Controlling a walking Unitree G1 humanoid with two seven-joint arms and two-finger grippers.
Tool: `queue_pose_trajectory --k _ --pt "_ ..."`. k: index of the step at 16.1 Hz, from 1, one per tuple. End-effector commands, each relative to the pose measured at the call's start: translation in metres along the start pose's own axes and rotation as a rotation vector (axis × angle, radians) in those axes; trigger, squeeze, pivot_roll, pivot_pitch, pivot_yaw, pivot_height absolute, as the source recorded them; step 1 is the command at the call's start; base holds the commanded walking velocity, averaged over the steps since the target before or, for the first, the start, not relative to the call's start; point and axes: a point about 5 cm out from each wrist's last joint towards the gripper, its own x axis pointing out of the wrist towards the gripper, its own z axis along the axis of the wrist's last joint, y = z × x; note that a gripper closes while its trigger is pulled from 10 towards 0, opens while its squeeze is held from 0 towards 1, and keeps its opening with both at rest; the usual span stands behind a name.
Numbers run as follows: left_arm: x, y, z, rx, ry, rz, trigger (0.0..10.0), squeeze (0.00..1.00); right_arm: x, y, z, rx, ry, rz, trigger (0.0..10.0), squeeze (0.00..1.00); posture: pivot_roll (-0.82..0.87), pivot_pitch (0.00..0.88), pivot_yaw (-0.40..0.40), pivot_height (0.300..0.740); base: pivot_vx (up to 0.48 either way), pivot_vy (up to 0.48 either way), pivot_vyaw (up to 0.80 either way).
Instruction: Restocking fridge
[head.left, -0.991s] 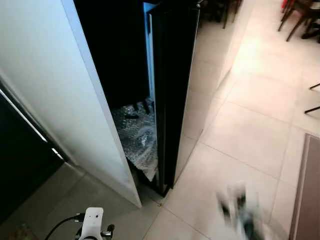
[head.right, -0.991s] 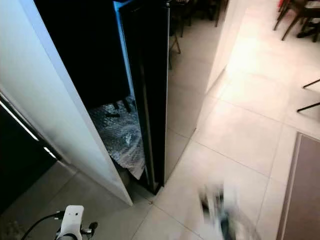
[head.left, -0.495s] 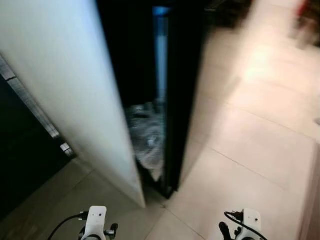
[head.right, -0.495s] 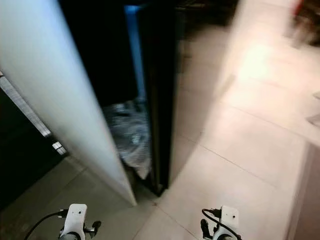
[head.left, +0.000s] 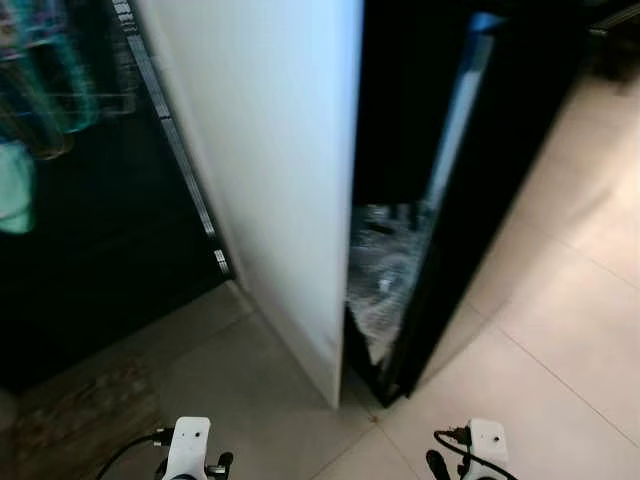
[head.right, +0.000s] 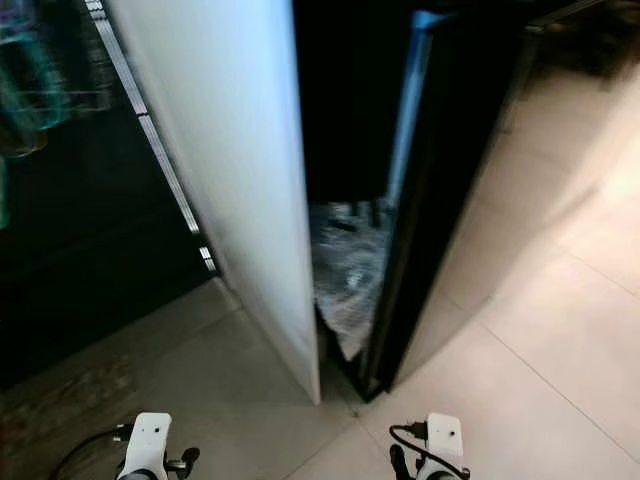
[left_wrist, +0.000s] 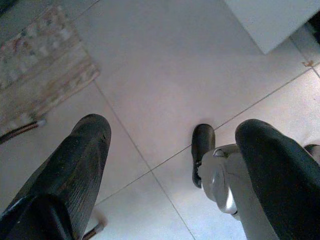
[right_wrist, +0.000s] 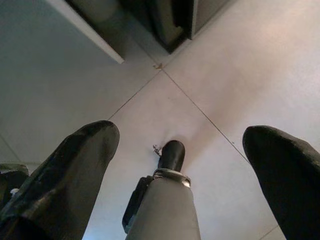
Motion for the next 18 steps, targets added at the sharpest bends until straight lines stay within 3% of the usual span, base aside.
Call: queue_pose_trajectory --k 1,18 --pt "-0.0021 0.0042 -0.0092 0.001 0.041 0.005 10.0 0.0 0.0023 0.0072 0.0042 -0.019 0.008 0.01 10.0 0.0 0.08 0.113 0.012 0.729 0.0 0.0 0.8" --pt "-0.0022 -0.0031 -0.0095 -0.001 0.034 -0.004 10.0 0.0 0.0019 0.009 0.0021 -0.069 0.026 0.057 10.0 0.0 0.07 0.123 0.002 0.729 0.0 0.0 0.8"
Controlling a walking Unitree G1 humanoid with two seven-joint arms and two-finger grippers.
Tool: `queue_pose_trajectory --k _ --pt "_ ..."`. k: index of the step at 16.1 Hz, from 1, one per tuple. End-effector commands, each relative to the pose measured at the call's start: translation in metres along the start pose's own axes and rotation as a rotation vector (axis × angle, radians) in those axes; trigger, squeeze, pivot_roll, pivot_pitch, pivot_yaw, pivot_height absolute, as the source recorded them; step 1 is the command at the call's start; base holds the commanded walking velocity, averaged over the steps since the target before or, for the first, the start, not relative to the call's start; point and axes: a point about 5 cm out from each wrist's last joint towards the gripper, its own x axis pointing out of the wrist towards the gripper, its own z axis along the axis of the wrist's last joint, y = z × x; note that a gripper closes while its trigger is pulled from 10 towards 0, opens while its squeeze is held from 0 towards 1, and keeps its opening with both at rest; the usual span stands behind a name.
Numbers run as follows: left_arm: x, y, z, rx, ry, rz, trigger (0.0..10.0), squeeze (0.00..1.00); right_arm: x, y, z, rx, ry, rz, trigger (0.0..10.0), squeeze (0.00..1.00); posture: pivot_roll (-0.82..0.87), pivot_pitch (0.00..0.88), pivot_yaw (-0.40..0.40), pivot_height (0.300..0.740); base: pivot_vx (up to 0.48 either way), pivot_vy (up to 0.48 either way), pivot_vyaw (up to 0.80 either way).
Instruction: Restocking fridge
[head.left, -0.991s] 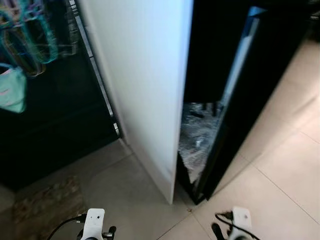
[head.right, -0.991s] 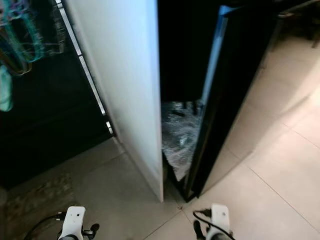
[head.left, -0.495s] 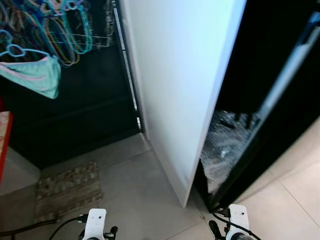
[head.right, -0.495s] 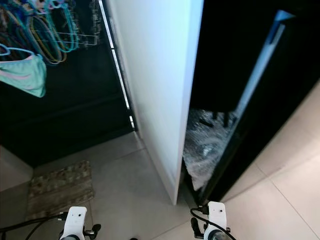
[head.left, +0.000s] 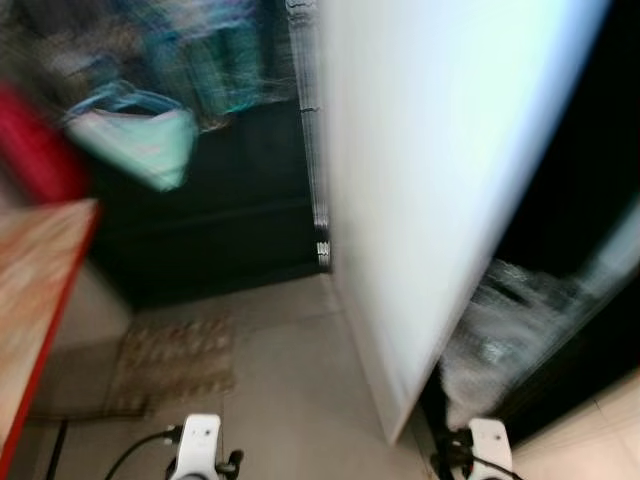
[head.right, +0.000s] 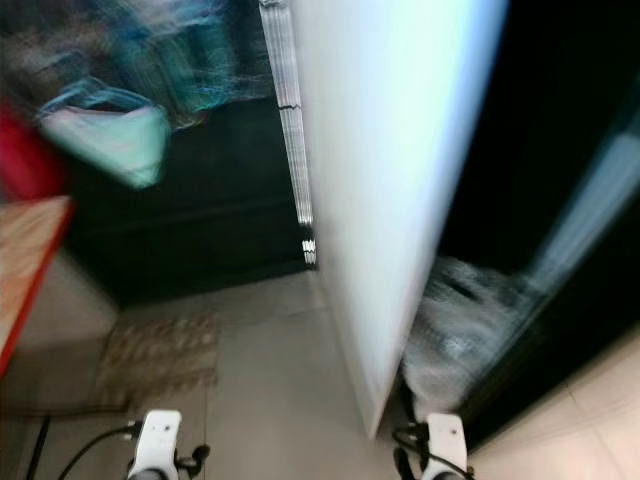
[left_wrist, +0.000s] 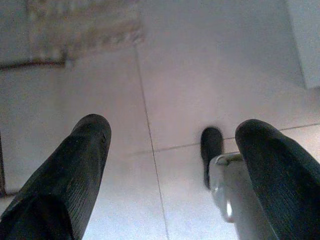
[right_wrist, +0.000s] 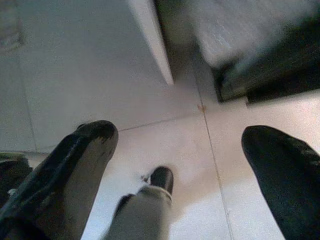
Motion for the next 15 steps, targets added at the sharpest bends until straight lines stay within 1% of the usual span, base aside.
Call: queue_pose_trajectory --k 1,6,15 --pt "-0.003 0.0033 -0.012 -0.001 0.045 0.011 10.0 0.0 0.0007 0.0077 -0.0056 -0.002 0.017 0.023 10.0 0.0 0.07 0.122 0.002 0.729 0.0 0.0 0.8" --pt "-0.0034 0.0 -0.0135 0.006 0.047 -0.001 10.0 0.0 0.0004 0.0075 -0.0069 -0.01 0.022 0.033 10.0 0.0 0.06 0.109 0.002 0.729 0.0 0.0 0.8" --pt "-0.0031 -0.0063 -0.0107 0.024 0.023 -0.017 10.0 0.0 -0.0006 0.0081 -0.0122 -0.042 0.046 0.06 10.0 0.0 0.07 0.077 0.004 0.729 0.0 0.0 0.8"
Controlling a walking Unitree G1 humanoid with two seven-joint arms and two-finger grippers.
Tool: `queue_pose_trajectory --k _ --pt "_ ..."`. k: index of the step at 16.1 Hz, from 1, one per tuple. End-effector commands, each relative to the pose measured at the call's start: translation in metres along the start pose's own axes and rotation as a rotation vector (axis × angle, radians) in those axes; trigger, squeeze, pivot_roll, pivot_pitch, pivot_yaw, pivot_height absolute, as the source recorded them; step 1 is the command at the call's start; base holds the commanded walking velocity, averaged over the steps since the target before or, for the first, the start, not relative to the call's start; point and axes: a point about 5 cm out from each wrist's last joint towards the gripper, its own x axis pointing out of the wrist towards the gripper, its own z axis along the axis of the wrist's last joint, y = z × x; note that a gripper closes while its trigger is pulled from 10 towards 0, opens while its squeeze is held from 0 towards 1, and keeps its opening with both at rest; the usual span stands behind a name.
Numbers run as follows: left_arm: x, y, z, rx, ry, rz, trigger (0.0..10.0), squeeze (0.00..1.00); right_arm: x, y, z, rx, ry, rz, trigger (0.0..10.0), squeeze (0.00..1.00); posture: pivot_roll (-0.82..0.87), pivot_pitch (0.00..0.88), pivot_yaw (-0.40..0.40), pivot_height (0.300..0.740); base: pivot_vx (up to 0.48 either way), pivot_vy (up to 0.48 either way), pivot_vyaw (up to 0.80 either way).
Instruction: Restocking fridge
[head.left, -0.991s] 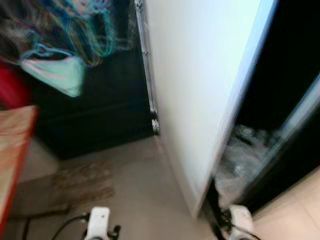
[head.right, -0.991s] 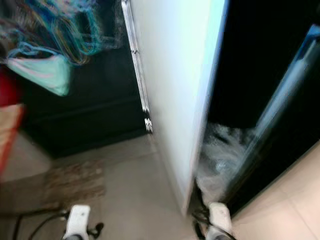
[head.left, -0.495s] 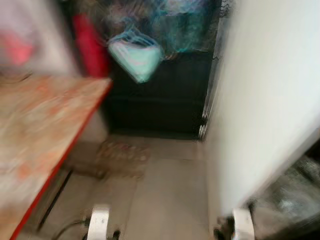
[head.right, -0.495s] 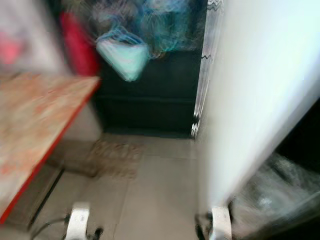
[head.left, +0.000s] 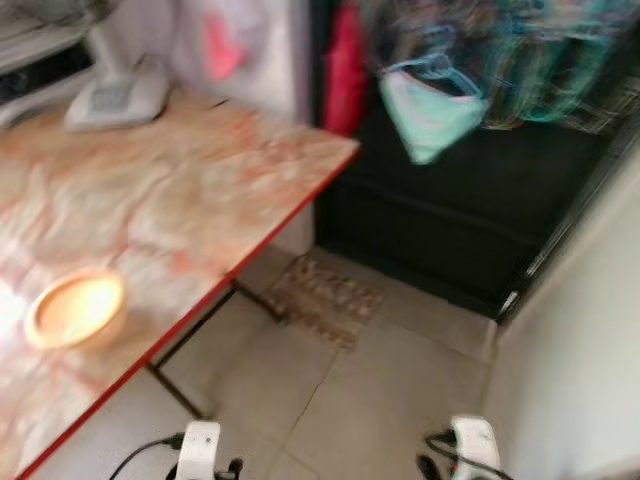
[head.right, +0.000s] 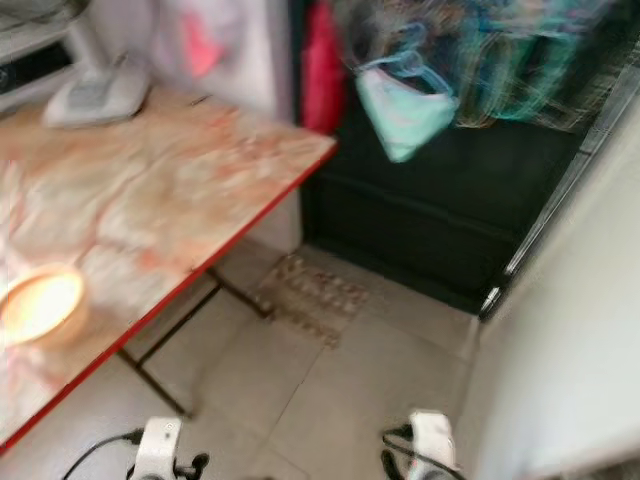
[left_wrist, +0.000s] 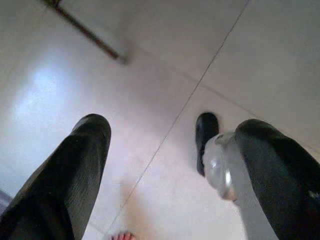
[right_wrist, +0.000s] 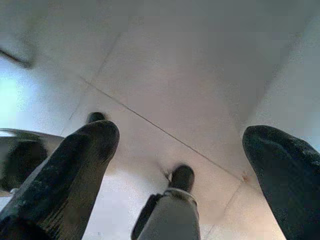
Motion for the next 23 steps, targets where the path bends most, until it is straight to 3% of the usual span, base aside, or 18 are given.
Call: queue_pose_trajectory --k 1,12,16,18,21,22,23 --pt "0.0 0.0 0.0 0.011 -0.002 0.0 10.0 0.0 -0.002 -0.005 -0.008 -0.011 0.027 -0.009 10.0 0.0 0.07 0.077 0.004 0.729 0.0 0.0 0.8" --pt "0.0 0.001 0.0 0.011 0.002 0.005 10.0 0.0 -0.002 -0.003 -0.005 -0.035 0.025 0.007 10.0 0.0 0.08 0.101 0.015 0.729 0.0 0.0 0.8" --pt "0.002 0.006 0.009 -0.019 -0.041 0.021 10.0 0.0 -0.001 -0.003 -0.004 -0.035 0.027 0.011 10.0 0.0 0.08 0.11 0.019 0.729 0.0 0.0 0.75" --pt "0.003 0.009 0.021 -0.027 -0.095 0.038 10.0 0.0 -0.001 -0.002 -0.004 -0.026 0.026 0.014 10.0 0.0 0.09 0.116 0.026 0.729 0.0 0.0 0.0" --pt "0.005 0.016 0.078 -0.053 -0.358 0.127 10.0 0.0 -0.001 -0.001 -0.003 -0.031 0.025 0.022 10.0 0.0 0.09 0.12 0.03 0.729 0.0 0.0 0.0" --pt "0.004 0.017 0.09 -0.04 -0.418 0.138 10.0 0.0 -0.001 -0.001 -0.003 -0.032 0.026 0.023 10.0 0.0 0.1 0.122 0.032 0.729 0.0 0.0 0.0" --pt "0.0 0.018 0.115 -0.011 -0.543 0.168 10.0 0.0 -0.001 0.0 -0.003 -0.041 0.028 0.026 10.0 0.0 0.1 0.124 0.035 0.729 0.0 0.0 0.0"
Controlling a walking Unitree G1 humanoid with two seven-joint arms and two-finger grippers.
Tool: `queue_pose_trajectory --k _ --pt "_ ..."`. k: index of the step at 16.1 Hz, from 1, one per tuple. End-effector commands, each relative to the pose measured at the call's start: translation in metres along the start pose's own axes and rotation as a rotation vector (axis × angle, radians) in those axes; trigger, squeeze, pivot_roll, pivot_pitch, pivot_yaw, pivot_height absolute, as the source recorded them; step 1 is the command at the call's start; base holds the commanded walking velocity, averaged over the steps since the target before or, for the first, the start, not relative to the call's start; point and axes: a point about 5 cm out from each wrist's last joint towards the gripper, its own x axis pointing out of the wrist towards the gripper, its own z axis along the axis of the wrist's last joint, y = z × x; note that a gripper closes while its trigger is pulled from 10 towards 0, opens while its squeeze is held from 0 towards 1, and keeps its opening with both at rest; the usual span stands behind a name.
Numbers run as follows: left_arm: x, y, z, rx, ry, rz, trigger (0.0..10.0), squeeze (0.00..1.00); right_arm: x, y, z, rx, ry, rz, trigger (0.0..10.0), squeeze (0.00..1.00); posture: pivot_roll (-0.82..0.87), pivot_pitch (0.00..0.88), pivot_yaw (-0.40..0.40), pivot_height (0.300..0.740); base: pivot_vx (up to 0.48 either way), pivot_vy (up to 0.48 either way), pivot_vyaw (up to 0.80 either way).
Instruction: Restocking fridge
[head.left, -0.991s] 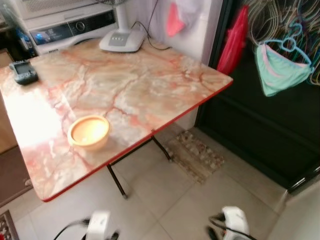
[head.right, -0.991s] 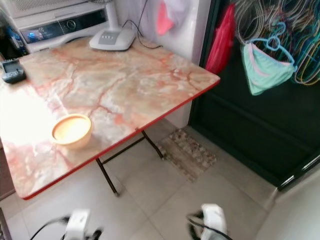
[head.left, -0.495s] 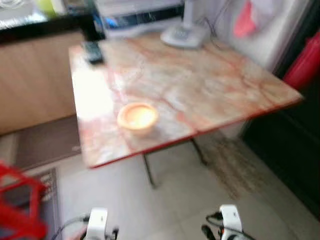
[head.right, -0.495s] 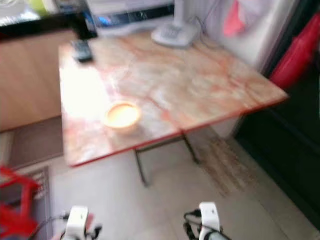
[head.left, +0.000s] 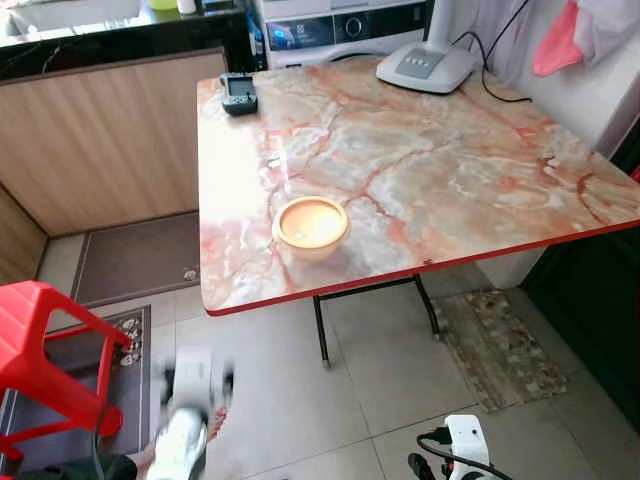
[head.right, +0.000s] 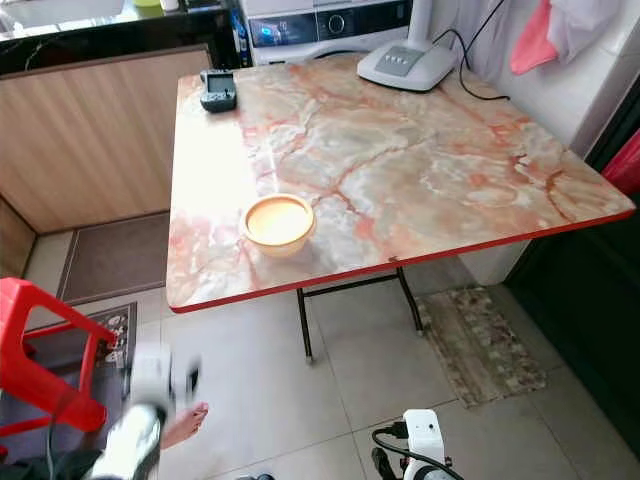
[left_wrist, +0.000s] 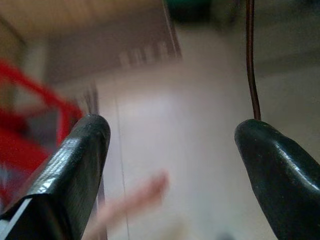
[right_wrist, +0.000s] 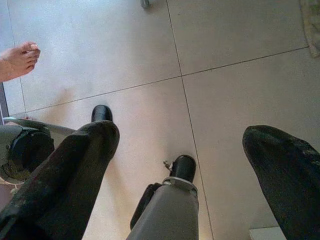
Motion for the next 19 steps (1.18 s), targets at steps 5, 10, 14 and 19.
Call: queue_pose_trajectory --k 5,10,14,19 --pt "-0.001 0.003 0.011 0.044 -0.114 0.024 10.0 0.0 0.0 0.003 -0.004 -0.018 0.025 0.018 10.0 0.0 0.09 0.127 0.052 0.729 0.0 0.0 0.0" --pt "-0.02 0.01 0.001 0.1 -0.203 0.037 10.0 0.0 0.001 0.006 -0.006 -0.024 0.028 0.018 10.0 0.0 0.08 0.124 0.099 0.729 0.0 0.0 0.0" --pt "-0.027 0.009 0.02 0.106 -0.351 -0.016 10.0 0.0 0.001 0.009 -0.008 -0.031 0.031 0.024 10.0 0.0 0.07 0.118 0.121 0.729 0.0 0.0 0.0" --pt "-0.033 0.019 0.075 0.138 -0.599 -0.069 10.0 0.0 0.001 0.01 -0.011 -0.042 0.042 0.035 10.0 0.0 0.09 0.106 0.124 0.729 0.0 0.0 0.0"
